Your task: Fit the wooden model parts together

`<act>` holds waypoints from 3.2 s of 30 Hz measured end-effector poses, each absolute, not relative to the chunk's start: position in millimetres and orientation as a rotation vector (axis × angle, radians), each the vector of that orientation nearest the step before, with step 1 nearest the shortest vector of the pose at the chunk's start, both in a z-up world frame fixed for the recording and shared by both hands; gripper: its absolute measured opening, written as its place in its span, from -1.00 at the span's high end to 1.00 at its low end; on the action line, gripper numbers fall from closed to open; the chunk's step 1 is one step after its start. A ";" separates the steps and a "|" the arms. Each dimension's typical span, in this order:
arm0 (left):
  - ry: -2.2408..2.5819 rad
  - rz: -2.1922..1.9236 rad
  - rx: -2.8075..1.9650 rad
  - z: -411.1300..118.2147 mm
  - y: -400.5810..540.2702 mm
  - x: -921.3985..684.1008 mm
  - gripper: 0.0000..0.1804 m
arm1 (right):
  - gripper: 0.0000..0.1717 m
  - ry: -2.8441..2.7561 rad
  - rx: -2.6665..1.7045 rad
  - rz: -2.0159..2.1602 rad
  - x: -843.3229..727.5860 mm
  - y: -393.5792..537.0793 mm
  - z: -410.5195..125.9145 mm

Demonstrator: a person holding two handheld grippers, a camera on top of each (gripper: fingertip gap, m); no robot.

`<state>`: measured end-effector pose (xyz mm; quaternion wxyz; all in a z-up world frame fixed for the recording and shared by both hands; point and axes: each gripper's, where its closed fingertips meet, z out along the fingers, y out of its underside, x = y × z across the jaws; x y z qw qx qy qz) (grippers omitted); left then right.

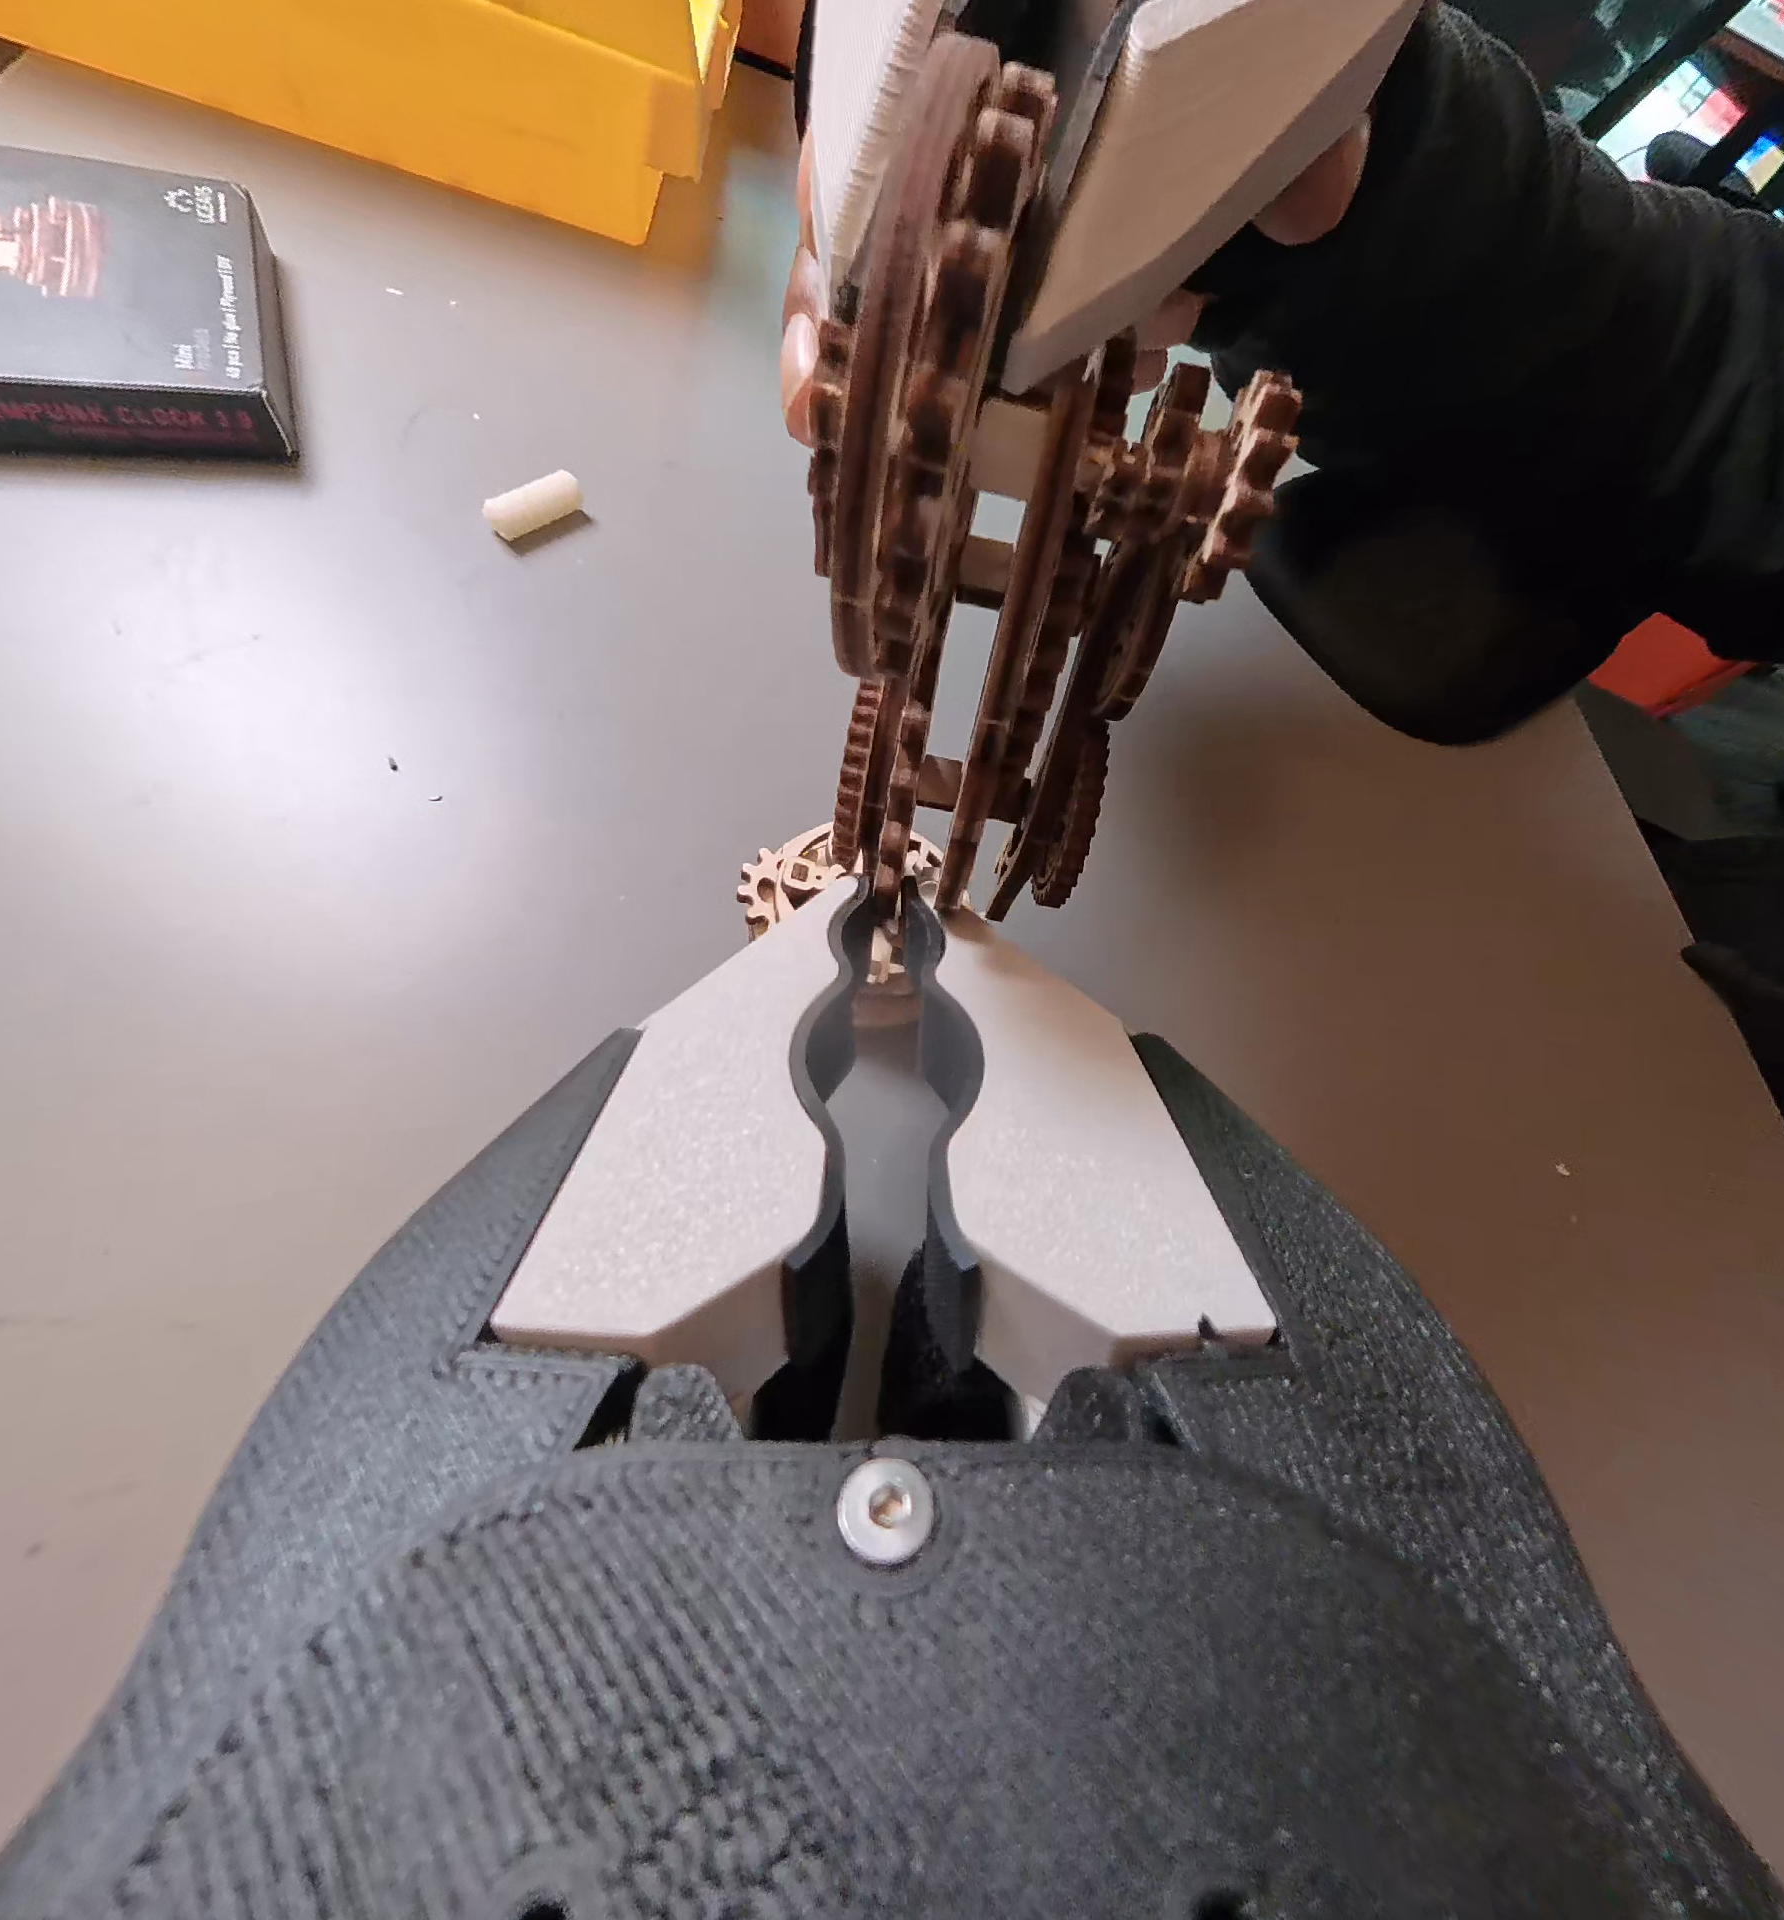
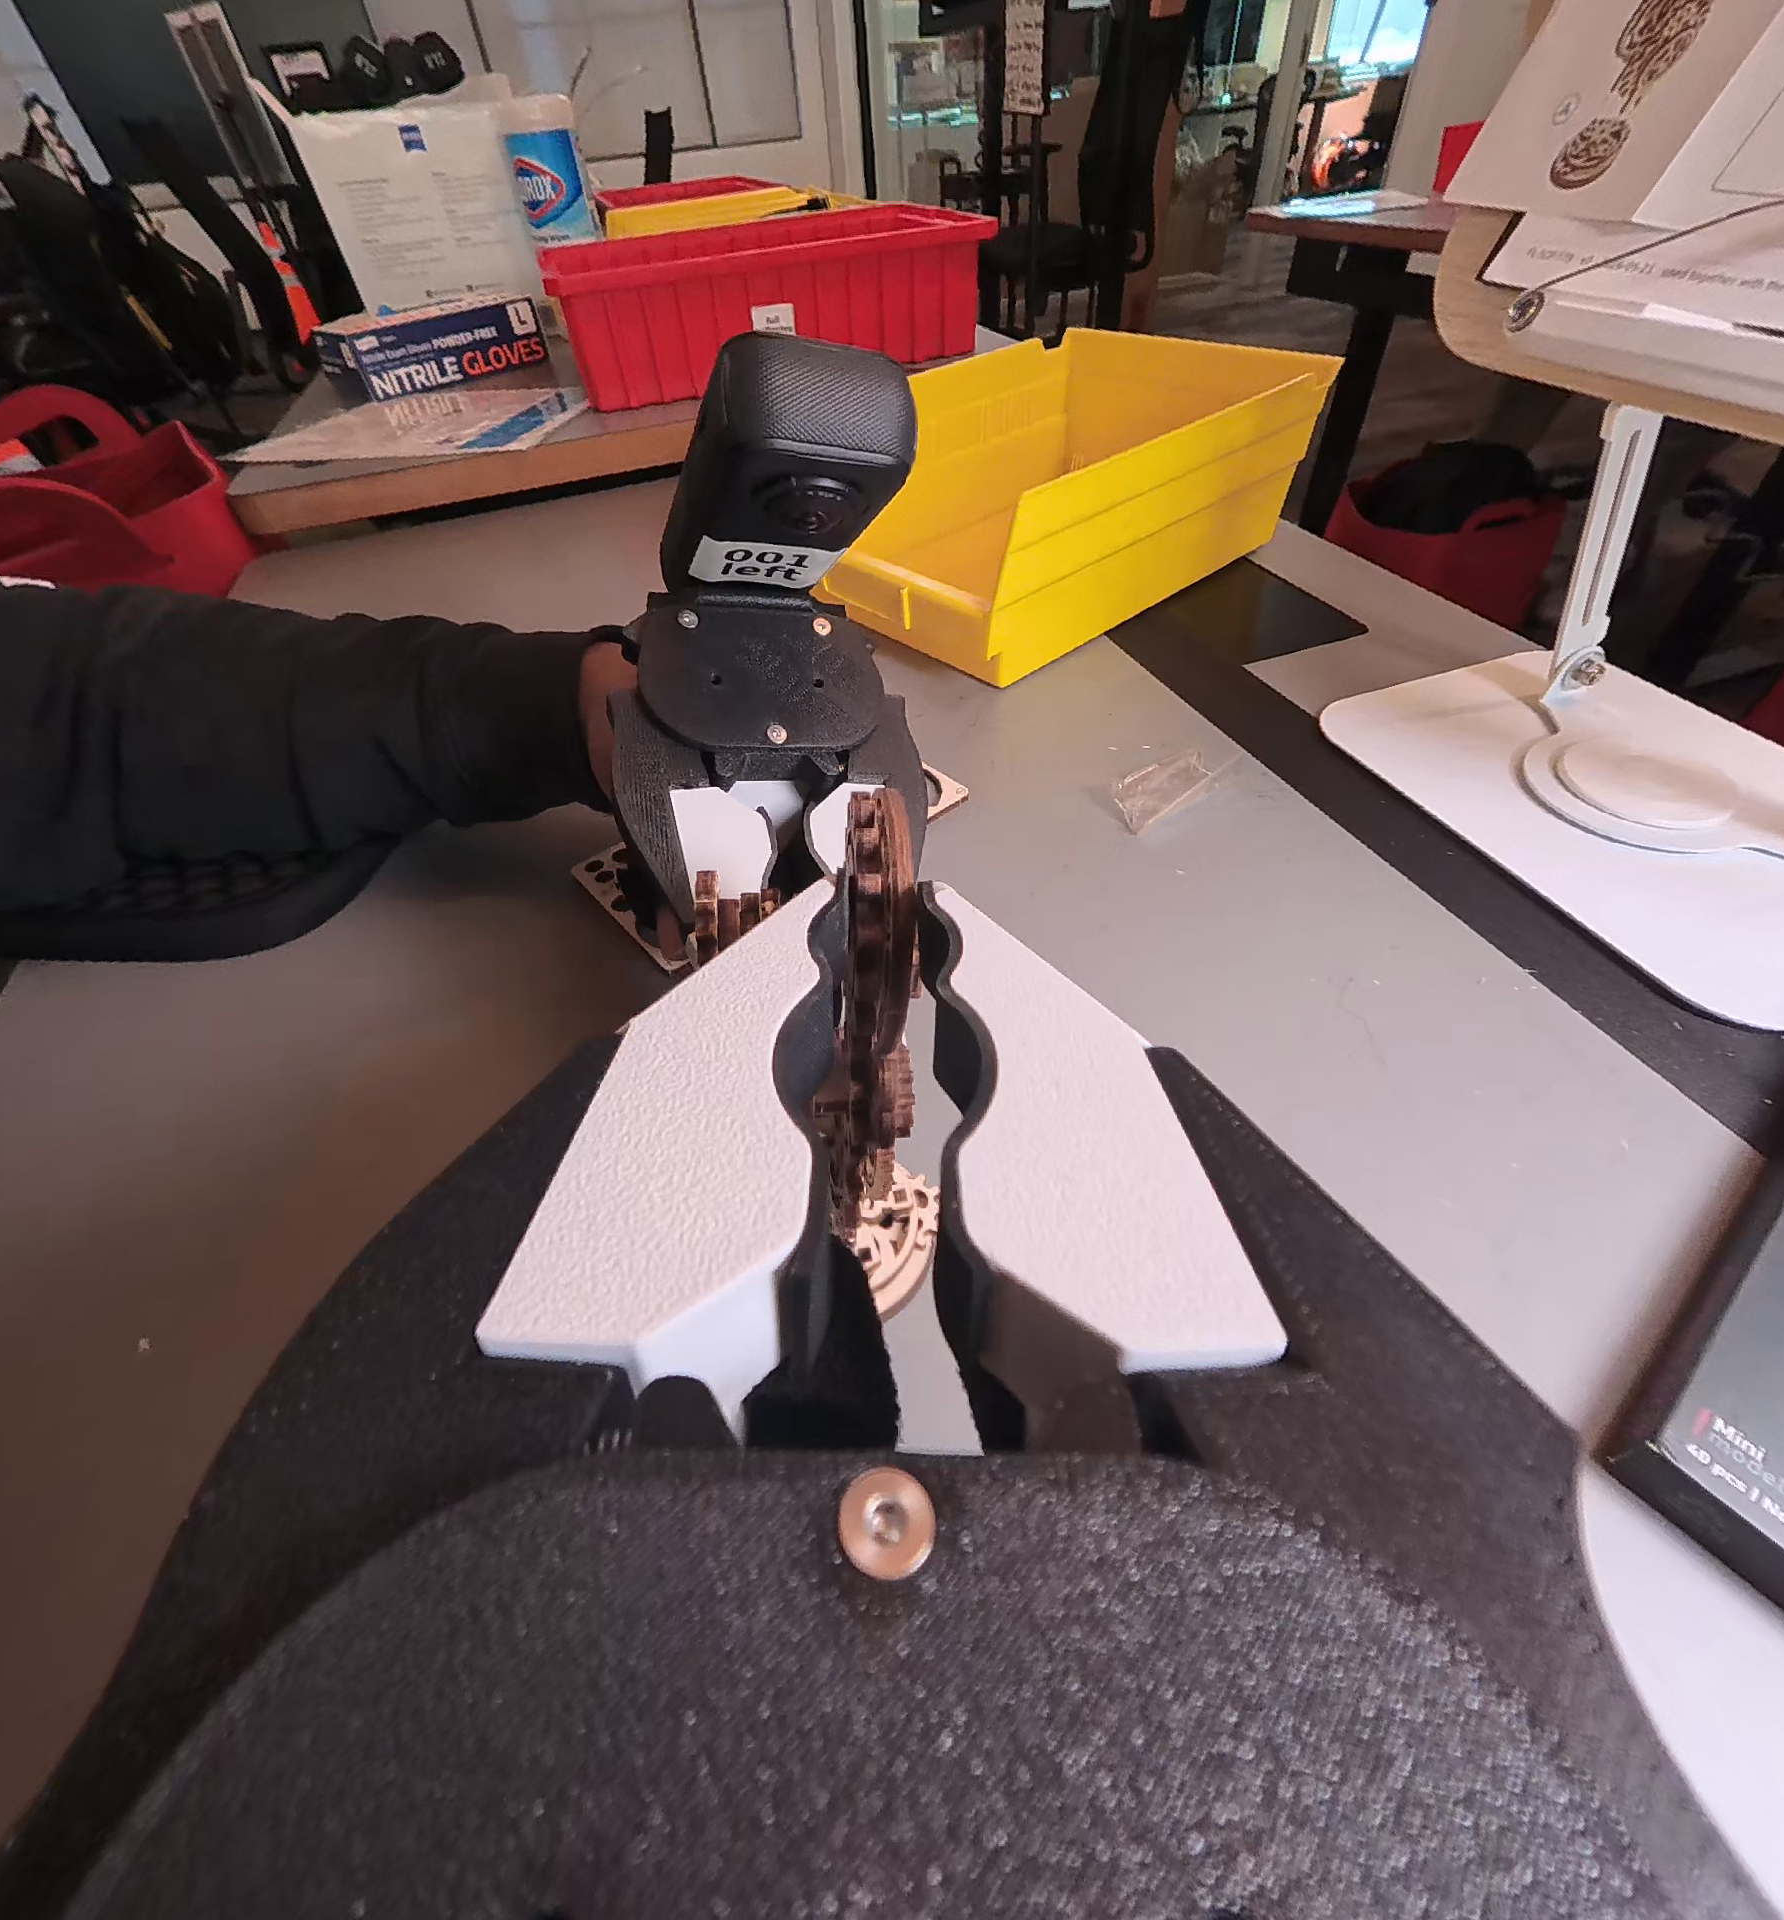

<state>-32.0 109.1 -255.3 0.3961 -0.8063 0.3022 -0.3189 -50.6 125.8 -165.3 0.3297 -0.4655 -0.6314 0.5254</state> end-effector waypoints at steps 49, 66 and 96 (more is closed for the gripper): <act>0.640 -1.043 -1.582 -182.6 100.7 -13.2 0.63 | 0.15 -1.541 -1.106 1.559 5.7 137.2 -123.8; 0.664 -1.096 -1.584 -182.0 92.9 -8.2 0.62 | 0.70 -1.712 -1.065 1.613 -7.2 97.8 -161.5; 0.781 -0.772 -1.779 -226.2 116.1 -24.6 0.64 | 0.71 -1.742 -1.131 1.255 -18.5 113.3 -198.1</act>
